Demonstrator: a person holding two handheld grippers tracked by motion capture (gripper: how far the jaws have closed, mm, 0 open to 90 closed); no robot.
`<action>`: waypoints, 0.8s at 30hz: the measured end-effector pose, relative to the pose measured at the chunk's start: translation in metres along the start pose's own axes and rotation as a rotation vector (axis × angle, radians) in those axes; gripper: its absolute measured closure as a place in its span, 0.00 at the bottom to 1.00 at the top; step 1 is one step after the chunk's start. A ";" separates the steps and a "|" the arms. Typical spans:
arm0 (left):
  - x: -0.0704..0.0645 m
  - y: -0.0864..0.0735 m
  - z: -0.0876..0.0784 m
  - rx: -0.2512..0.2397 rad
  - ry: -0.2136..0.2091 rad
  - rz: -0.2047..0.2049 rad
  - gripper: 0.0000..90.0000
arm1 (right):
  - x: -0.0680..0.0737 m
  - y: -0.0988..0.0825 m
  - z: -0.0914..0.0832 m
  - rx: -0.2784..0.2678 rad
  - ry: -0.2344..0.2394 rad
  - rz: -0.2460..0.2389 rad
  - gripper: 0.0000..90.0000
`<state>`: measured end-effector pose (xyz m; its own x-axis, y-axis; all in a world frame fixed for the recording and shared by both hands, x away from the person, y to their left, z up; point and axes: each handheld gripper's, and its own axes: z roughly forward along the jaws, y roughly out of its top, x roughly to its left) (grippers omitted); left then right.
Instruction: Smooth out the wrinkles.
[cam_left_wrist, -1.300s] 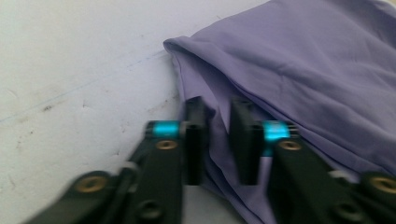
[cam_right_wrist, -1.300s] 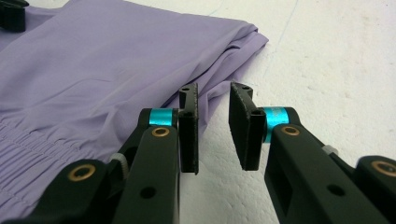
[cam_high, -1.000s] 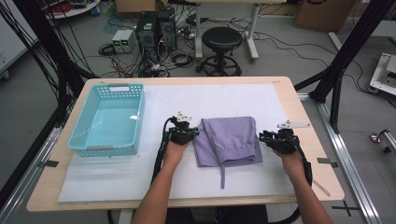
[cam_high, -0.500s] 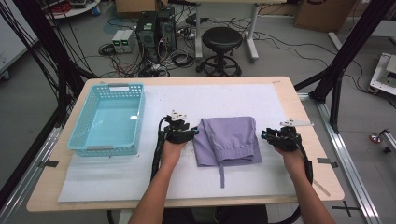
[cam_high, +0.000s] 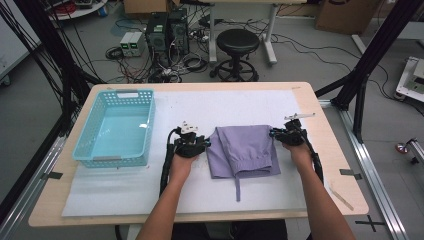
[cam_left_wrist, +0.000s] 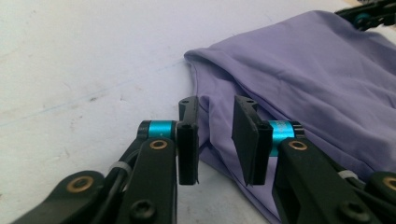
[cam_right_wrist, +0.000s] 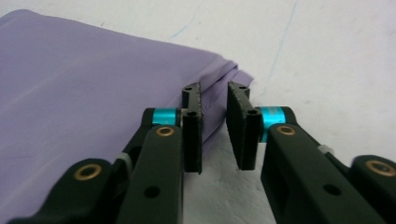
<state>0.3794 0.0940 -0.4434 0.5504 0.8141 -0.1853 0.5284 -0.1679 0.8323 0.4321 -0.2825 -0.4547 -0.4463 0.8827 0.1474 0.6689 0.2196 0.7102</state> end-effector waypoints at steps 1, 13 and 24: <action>0.001 0.000 -0.001 -0.007 -0.004 -0.004 0.81 | 0.001 -0.001 0.002 0.006 -0.016 -0.020 0.92; 0.001 0.002 0.007 -0.017 -0.025 -0.007 0.82 | 0.001 0.003 -0.027 -0.076 -0.076 -0.018 0.75; -0.001 -0.001 0.027 0.106 0.109 0.010 0.99 | 0.003 -0.018 -0.041 -0.068 -0.046 -0.027 0.70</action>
<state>0.3960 0.0785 -0.4582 0.4857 0.8666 -0.1144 0.5914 -0.2294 0.7731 0.3947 -0.3010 -0.4390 -0.4347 0.8954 0.0965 0.6142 0.2164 0.7589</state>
